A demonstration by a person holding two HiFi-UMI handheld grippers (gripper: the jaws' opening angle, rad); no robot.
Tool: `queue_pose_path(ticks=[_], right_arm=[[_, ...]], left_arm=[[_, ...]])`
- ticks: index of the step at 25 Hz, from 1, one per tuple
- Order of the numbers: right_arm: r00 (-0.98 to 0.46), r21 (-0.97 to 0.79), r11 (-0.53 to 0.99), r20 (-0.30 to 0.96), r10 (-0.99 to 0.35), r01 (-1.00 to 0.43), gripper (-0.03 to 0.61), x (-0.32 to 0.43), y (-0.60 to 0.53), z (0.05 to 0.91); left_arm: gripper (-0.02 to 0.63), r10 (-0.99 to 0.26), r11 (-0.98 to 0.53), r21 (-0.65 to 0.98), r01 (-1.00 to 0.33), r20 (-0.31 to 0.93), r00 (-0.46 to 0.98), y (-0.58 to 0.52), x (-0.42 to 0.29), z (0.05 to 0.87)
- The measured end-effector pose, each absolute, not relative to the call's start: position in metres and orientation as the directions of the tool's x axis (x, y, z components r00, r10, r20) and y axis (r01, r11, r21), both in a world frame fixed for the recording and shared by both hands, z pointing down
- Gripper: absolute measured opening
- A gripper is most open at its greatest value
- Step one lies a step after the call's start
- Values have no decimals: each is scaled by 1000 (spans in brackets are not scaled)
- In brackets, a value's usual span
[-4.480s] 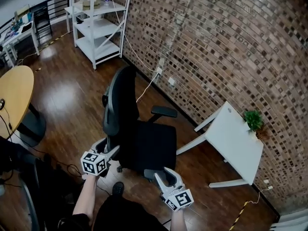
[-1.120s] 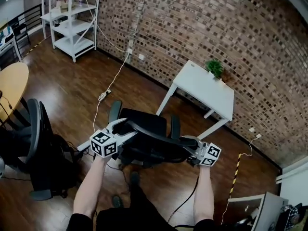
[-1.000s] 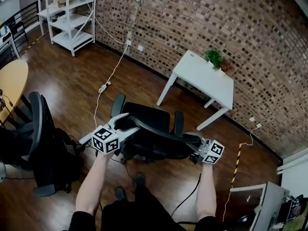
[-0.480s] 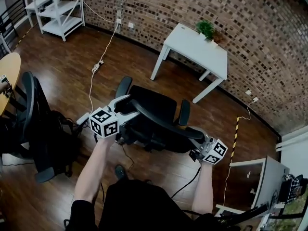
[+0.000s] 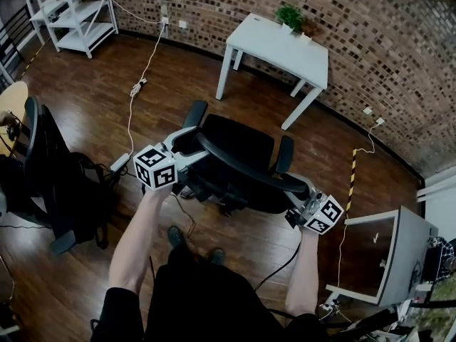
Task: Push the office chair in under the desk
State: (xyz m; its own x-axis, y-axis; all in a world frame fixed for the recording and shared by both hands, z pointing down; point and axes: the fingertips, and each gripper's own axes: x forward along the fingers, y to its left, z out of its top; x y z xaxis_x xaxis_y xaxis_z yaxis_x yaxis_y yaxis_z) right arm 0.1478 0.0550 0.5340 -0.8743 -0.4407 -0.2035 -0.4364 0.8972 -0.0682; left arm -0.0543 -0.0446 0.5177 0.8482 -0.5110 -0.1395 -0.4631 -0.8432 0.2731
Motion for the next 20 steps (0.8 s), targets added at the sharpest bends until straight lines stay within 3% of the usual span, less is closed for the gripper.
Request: queue_pose_path(ticks=[11, 20], right_arm=[[-810, -99, 837, -215, -546, -538, 109, 252, 120, 525], [-743, -85, 770, -217, -633, -632, 118, 283, 158, 511]], left_arm=[[442, -411, -885, 288, -367, -112, 905, -4, 66, 517], [439, -327, -909, 310, -278, -118, 938, 21, 107, 511]])
